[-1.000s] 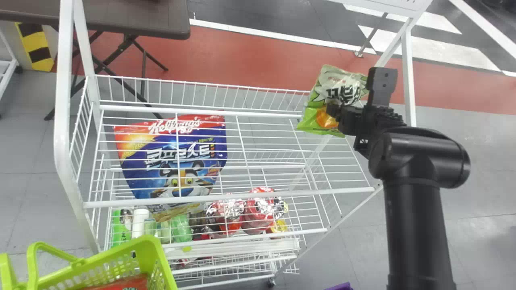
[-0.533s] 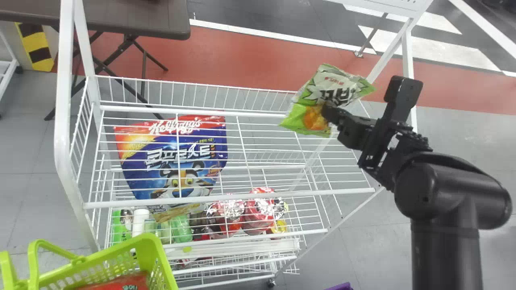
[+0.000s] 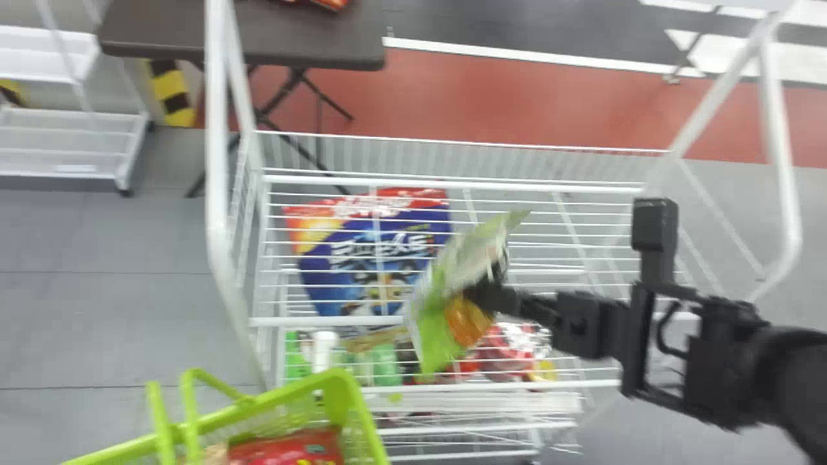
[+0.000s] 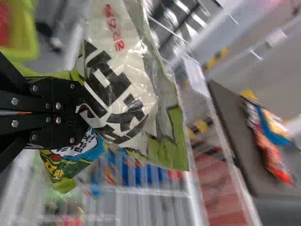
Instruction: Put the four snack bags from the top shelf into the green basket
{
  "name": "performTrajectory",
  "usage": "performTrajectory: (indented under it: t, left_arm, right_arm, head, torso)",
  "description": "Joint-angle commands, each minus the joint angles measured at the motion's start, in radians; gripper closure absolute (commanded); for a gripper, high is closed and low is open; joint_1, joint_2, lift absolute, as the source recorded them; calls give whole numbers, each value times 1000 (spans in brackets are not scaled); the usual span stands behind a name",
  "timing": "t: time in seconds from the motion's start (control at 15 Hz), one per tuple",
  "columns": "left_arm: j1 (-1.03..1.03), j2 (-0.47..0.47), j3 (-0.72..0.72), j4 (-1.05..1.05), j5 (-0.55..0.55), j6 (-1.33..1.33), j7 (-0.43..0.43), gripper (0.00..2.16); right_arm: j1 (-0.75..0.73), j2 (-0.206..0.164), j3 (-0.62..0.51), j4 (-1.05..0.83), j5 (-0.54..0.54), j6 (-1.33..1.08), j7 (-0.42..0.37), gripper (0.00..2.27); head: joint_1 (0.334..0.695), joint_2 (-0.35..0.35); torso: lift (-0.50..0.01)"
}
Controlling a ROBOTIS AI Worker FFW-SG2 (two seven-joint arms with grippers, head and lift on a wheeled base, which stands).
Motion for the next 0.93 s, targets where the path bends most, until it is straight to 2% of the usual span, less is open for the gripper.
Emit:
performTrajectory:
  t: [0.0, 0.2, 0.27, 0.4, 0.53, 0.6, 0.73, 0.87]
  left_arm:
    - [2, -4, 0, -1, 0, -1, -11, 2152]
    - [2, -4, -2, -3, 0, 2, -11, 2152]
    - [2, -4, -3, -4, 0, -1, -11, 2152]
    - [2, -4, -3, -3, -2, -1, -11, 2152]
    - [3, -4, -3, -4, -2, -1, -11, 2152]
    - [3, -4, -3, -4, 0, 2, -11, 2152]
    - [3, -4, -3, -4, 0, -1, -11, 2152]
    - [2, -4, -2, -4, 5, -1, -11, 2152]
  right_arm:
    - [7, -1, -12, -1, -130, 160, 23, 2256]
    - [22, 0, 4, -25, -247, 160, 37, 2256]
    - [25, 0, 14, -27, -270, 160, 37, 2256]
    - [25, 3, 50, -25, -316, 160, 35, 2256]
    - [24, 8, 110, -7, -308, 160, 35, 2256]
    - [18, 8, 139, 2, -296, 160, 30, 2256]
    - [-1, 8, 180, 34, -263, 160, 21, 2256]
    - [-22, 8, 200, 64, -250, 160, 17, 2256]
  head:
    - [695, -16]
    - [695, 79]
    - [695, 133]
    - [695, 182]
    - [695, 229]
    - [695, 291]
    - [695, 347]
    - [695, 350]
  torso:
    - [-6]
    - [-6]
    - [-6]
    - [-6]
    - [-6]
    - [-6]
    - [-6]
    - [-6]
